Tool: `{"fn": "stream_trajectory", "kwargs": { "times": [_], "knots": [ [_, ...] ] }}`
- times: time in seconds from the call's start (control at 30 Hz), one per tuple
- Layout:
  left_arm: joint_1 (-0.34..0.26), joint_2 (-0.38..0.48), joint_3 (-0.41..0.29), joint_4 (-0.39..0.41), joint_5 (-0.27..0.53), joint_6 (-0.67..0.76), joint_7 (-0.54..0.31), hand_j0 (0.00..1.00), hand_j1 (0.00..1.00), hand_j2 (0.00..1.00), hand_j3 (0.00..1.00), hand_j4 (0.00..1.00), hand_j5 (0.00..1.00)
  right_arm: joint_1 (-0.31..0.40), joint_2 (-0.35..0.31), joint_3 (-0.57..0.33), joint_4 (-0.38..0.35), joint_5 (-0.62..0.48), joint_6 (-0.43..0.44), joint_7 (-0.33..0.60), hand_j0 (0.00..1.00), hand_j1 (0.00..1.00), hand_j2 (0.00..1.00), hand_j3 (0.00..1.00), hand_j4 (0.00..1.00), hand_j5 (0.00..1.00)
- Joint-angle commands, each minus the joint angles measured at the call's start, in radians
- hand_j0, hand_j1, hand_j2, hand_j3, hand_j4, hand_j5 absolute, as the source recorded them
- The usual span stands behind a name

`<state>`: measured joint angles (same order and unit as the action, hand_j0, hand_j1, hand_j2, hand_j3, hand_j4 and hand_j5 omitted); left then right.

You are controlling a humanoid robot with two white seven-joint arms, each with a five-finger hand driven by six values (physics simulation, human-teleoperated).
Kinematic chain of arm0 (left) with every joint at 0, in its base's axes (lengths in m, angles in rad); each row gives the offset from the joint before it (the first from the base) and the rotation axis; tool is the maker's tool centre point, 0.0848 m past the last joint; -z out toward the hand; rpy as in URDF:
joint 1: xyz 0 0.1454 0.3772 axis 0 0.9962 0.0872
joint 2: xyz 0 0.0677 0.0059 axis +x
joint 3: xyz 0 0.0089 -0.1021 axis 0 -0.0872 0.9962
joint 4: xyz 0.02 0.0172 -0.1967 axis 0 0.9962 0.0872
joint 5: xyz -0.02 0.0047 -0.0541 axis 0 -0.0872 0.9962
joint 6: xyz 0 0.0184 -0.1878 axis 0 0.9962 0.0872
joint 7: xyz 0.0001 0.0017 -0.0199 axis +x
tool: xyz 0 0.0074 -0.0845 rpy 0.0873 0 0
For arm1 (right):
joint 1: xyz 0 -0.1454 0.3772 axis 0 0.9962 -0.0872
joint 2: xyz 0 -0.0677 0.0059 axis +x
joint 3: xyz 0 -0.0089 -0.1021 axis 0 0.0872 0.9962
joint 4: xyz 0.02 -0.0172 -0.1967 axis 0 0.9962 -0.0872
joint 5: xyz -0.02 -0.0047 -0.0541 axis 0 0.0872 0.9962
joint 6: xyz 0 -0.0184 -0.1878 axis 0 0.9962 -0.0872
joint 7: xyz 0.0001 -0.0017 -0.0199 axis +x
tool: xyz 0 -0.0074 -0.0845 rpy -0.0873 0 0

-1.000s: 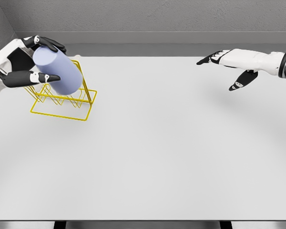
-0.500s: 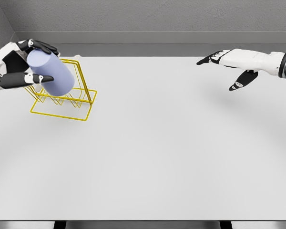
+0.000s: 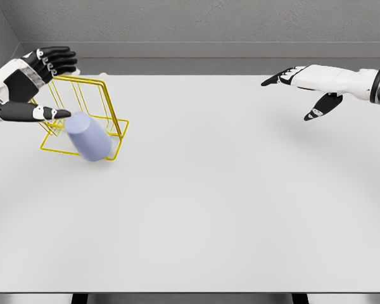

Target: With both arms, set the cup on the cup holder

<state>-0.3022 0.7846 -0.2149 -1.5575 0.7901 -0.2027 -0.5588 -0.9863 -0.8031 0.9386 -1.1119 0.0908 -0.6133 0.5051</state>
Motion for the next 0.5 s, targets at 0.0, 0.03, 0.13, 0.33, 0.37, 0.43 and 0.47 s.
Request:
{"fn": "stream_trajectory", "kwargs": {
  "times": [0.0, 0.03, 0.13, 0.33, 0.37, 0.43, 0.47],
  "knots": [
    [0.0, 0.001, 0.0, -0.001, 0.006, 0.0, 0.0, 1.0, 1.0, 1.0, 1.0, 1.0, 1.0, 0.0, -0.001, -0.001, 0.0, -0.006, 0.002, 0.0, 1.0, 1.0, 1.0, 1.0, 1.0, 1.0],
    [0.0, 0.001, 0.0, -0.001, 0.006, 0.0, -0.001, 1.0, 1.0, 1.0, 1.0, 1.0, 1.0, 0.0, -0.001, -0.001, 0.0, -0.006, 0.002, 0.0, 1.0, 1.0, 1.0, 1.0, 1.0, 1.0],
    [0.0, 0.013, 0.0, -0.021, 0.008, -0.009, -0.052, 1.0, 1.0, 1.0, 1.0, 1.0, 1.0, 0.0, -0.001, -0.001, 0.0, -0.006, 0.002, 0.0, 1.0, 1.0, 1.0, 1.0, 1.0, 1.0],
    [0.12, 0.07, 0.026, -0.161, 0.008, -0.236, -0.052, 1.0, 1.0, 1.0, 1.0, 1.0, 1.0, 0.0, 0.001, 0.0, 0.0, -0.006, 0.002, 0.0, 1.0, 1.0, 1.0, 1.0, 1.0, 1.0],
    [0.144, 0.078, 0.017, -0.179, 0.008, -0.259, -0.052, 1.0, 1.0, 1.0, 1.0, 1.0, 1.0, 0.0, 0.001, -0.001, 0.0, -0.006, 0.002, 0.0, 1.0, 1.0, 1.0, 1.0, 1.0, 1.0],
    [0.169, 0.076, 0.015, -0.191, 0.001, -0.273, -0.052, 1.0, 1.0, 1.0, 1.0, 1.0, 1.0, 0.0, -0.001, 0.0, 0.0, -0.006, 0.002, 0.0, 1.0, 1.0, 1.0, 1.0, 1.0, 1.0],
    [0.169, 0.073, 0.014, -0.191, 0.001, -0.291, -0.052, 1.0, 1.0, 1.0, 1.0, 1.0, 1.0, 0.0, -0.001, -0.001, 0.0, -0.006, 0.002, 0.0, 1.0, 1.0, 1.0, 1.0, 1.0, 1.0]
  ]
}}
